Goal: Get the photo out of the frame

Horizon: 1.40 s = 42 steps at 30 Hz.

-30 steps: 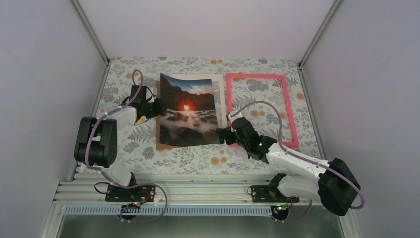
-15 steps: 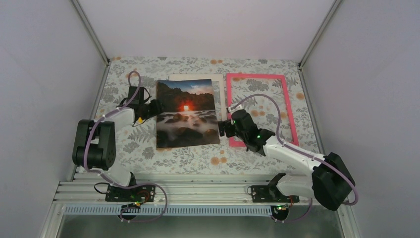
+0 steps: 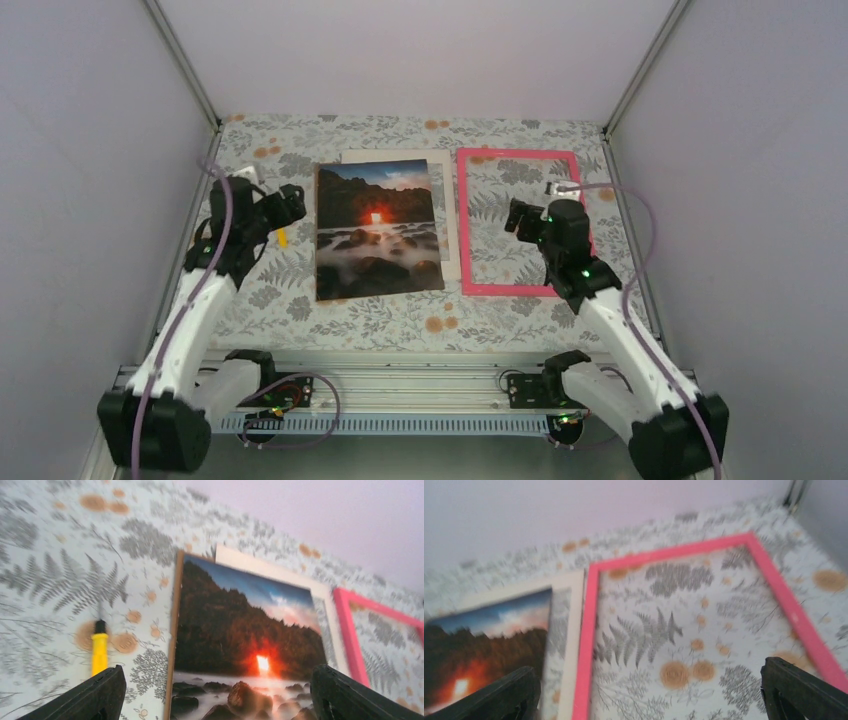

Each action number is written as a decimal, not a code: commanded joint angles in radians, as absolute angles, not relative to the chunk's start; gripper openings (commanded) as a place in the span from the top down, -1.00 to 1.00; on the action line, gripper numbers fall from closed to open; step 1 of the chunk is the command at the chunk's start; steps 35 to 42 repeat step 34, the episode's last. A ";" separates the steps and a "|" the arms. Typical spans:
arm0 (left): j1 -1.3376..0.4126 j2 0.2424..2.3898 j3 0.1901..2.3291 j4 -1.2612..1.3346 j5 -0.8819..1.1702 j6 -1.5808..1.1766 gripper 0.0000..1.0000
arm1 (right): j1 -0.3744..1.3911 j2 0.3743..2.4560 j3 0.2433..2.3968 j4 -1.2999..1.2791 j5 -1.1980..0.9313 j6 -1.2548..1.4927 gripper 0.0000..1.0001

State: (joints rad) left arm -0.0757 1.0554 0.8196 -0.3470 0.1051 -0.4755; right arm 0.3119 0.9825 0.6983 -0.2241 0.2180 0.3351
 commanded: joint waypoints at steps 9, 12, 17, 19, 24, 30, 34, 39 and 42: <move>-0.074 0.515 0.796 -0.536 -0.151 -0.400 -1.00 | 0.308 0.487 0.683 -0.308 0.392 0.327 -1.00; -0.074 0.464 0.801 -0.523 -0.164 -0.389 -1.00 | 0.309 0.423 0.640 -0.273 0.390 0.340 -1.00; -0.074 0.431 0.761 -0.499 -0.212 -0.402 -1.00 | 0.308 0.405 0.604 -0.249 0.404 0.365 -1.00; -0.073 0.442 0.768 -0.511 -0.220 -0.396 -1.00 | 0.309 0.423 0.604 -0.247 0.408 0.374 -1.00; -0.073 0.462 0.782 -0.523 -0.237 -0.375 -1.00 | 0.309 0.462 0.608 -0.251 0.362 0.364 -1.00; -0.072 0.456 0.772 -0.519 -0.222 -0.374 -1.00 | 0.309 0.429 0.587 -0.221 0.309 0.340 -1.00; -0.072 0.456 0.759 -0.512 -0.215 -0.383 -1.00 | 0.308 0.412 0.582 -0.217 0.323 0.324 -1.00; -0.072 0.456 0.759 -0.512 -0.215 -0.383 -1.00 | 0.308 0.412 0.582 -0.217 0.323 0.324 -1.00; -0.072 0.456 0.759 -0.512 -0.215 -0.383 -1.00 | 0.308 0.412 0.582 -0.217 0.323 0.324 -1.00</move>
